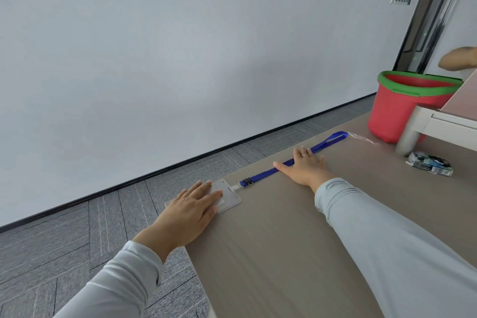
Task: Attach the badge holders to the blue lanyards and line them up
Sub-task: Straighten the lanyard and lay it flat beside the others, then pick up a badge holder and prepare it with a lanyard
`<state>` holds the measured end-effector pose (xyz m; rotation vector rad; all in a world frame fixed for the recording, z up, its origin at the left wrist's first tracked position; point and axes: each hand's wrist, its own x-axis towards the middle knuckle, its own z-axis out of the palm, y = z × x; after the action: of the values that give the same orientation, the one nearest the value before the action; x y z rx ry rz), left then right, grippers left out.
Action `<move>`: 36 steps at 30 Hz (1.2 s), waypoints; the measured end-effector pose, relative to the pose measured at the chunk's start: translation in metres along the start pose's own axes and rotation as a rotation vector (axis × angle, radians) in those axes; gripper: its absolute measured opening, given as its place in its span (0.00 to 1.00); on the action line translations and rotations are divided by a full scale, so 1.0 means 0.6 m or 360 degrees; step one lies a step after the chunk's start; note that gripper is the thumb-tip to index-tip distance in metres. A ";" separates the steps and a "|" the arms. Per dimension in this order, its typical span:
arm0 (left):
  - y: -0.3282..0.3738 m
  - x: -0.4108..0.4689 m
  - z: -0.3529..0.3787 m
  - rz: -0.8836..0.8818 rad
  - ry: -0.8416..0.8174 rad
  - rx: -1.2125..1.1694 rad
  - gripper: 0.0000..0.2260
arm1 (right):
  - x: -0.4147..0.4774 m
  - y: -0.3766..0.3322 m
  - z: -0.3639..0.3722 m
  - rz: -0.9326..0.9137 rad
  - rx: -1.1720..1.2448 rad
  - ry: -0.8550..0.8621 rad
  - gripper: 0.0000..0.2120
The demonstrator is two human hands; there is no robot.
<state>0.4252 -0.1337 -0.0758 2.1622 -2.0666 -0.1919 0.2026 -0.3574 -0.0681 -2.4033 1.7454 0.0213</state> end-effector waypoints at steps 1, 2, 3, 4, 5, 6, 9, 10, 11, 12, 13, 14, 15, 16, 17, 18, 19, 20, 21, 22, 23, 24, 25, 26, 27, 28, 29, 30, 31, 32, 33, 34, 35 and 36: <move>0.000 0.000 0.000 -0.0001 0.0002 -0.0002 0.50 | -0.001 0.000 0.000 -0.0010 0.0016 0.0012 0.46; 0.001 0.001 -0.002 0.0002 0.0006 0.0001 0.50 | -0.002 0.001 -0.001 -0.0022 0.0037 0.0029 0.46; 0.001 0.002 -0.004 0.0003 0.0005 0.0007 0.50 | -0.003 0.001 0.000 -0.0035 0.0056 0.0049 0.45; 0.001 0.002 -0.005 0.0003 0.0001 0.0011 0.50 | -0.004 0.002 0.000 -0.0047 0.0066 0.0069 0.45; 0.003 0.002 -0.009 0.0008 -0.0002 0.0008 0.50 | -0.005 0.002 0.000 -0.0054 0.0067 0.0083 0.44; 0.006 0.002 -0.013 0.0016 -0.0004 0.0004 0.49 | -0.007 0.003 0.000 -0.0054 0.0065 0.0089 0.43; 0.027 0.005 -0.025 0.0058 0.0011 -0.0003 0.32 | -0.007 0.007 0.003 -0.0027 0.0090 0.0120 0.39; 0.035 0.007 -0.028 0.0070 0.0018 -0.0004 0.26 | -0.007 0.009 0.002 -0.0025 0.0102 0.0143 0.38; 0.044 0.011 -0.031 0.0090 0.0030 -0.0008 0.23 | -0.009 0.012 0.001 -0.0033 0.0117 0.0174 0.37; 0.053 0.015 -0.034 0.0115 0.0043 -0.0011 0.22 | -0.012 0.015 -0.003 -0.0051 0.0140 0.0207 0.36; 0.063 0.021 -0.037 0.0138 0.0049 -0.0005 0.21 | -0.018 0.019 -0.006 -0.0064 0.0171 0.0230 0.35; 0.073 0.027 -0.040 0.0165 0.0062 0.0000 0.21 | -0.026 0.024 -0.009 -0.0073 0.0211 0.0257 0.34; 0.084 0.035 -0.042 0.0189 0.0084 0.0004 0.21 | -0.035 0.030 -0.014 -0.0083 0.0255 0.0291 0.33; 0.095 0.043 -0.044 0.0214 0.0108 0.0010 0.21 | -0.045 0.037 -0.019 -0.0094 0.0291 0.0329 0.31; 0.107 0.051 -0.046 0.0243 0.0130 0.0021 0.21 | -0.058 0.045 -0.026 -0.0097 0.0314 0.0361 0.30; 0.119 0.057 -0.047 0.0276 0.0154 0.0026 0.21 | -0.071 0.054 -0.031 -0.0092 0.0320 0.0386 0.29; 0.132 0.063 -0.047 0.0312 0.0179 0.0030 0.20 | -0.085 0.063 -0.037 -0.0079 0.0304 0.0411 0.28; 0.146 0.066 -0.047 0.0348 0.0204 0.0035 0.20 | -0.099 0.075 -0.041 -0.0066 0.0272 0.0441 0.26; 0.161 0.068 -0.047 0.0380 0.0229 0.0044 0.20 | -0.115 0.087 -0.047 -0.0054 0.0241 0.0470 0.24; 0.177 0.068 -0.047 0.0411 0.0260 0.0050 0.20 | -0.132 0.101 -0.053 -0.0036 0.0237 0.0490 0.22; 0.195 0.067 -0.047 0.0440 0.0299 0.0050 0.19 | -0.151 0.116 -0.060 -0.0008 0.0257 0.0496 0.21; 0.214 0.065 -0.045 0.0473 0.0342 0.0042 0.18 | -0.173 0.133 -0.067 0.0022 0.0269 0.0508 0.19; 0.234 0.061 -0.042 0.0512 0.0381 0.0028 0.18 | -0.199 0.150 -0.076 0.0047 0.0246 0.0528 0.17; 0.256 0.057 -0.039 0.0558 0.0412 0.0006 0.17 | -0.227 0.168 -0.085 0.0072 0.0196 0.0556 0.15; 0.278 0.053 -0.036 0.0613 0.0433 -0.0018 0.17 | -0.256 0.186 -0.093 0.0097 0.0142 0.0595 0.13; 0.302 0.049 -0.032 0.0673 0.0449 -0.0039 0.16 | -0.287 0.205 -0.100 0.0128 0.0102 0.0636 0.12; 0.326 0.044 -0.028 0.0737 0.0463 -0.0056 0.16 | -0.321 0.222 -0.107 0.0156 0.0073 0.0681 0.10; 0.352 0.038 -0.025 0.0804 0.0477 -0.0076 0.15 | -0.355 0.239 -0.112 0.0186 0.0058 0.0722 0.10; 0.378 0.030 -0.021 0.0874 0.0483 -0.0101 0.15 | -0.392 0.256 -0.116 0.0217 0.0051 0.0759 0.09; 0.406 0.021 -0.017 0.0946 0.0482 -0.0130 0.15 | -0.428 0.272 -0.118 0.0257 0.0048 0.0780 0.09; 0.433 0.011 -0.012 0.1018 0.0478 -0.0156 0.15 | -0.464 0.285 -0.120 0.0300 0.0043 0.0793 0.10; 0.460 -0.001 -0.007 0.1089 0.0469 -0.0176 0.15 | -0.500 0.298 -0.120 0.0356 0.0040 0.0808 0.09; 0.485 -0.013 -0.002 0.1153 0.0460 -0.0192 0.14 | -0.535 0.311 -0.120 0.0418 0.0034 0.0828 0.09; 0.509 -0.026 0.004 0.1209 0.0448 -0.0206 0.14 | -0.568 0.323 -0.118 0.0481 0.0028 0.0846 0.09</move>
<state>0.1243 -0.1317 -0.0197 1.1287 -2.4290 0.0643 -0.0936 -0.1046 0.0144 -2.2392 2.2986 -0.6447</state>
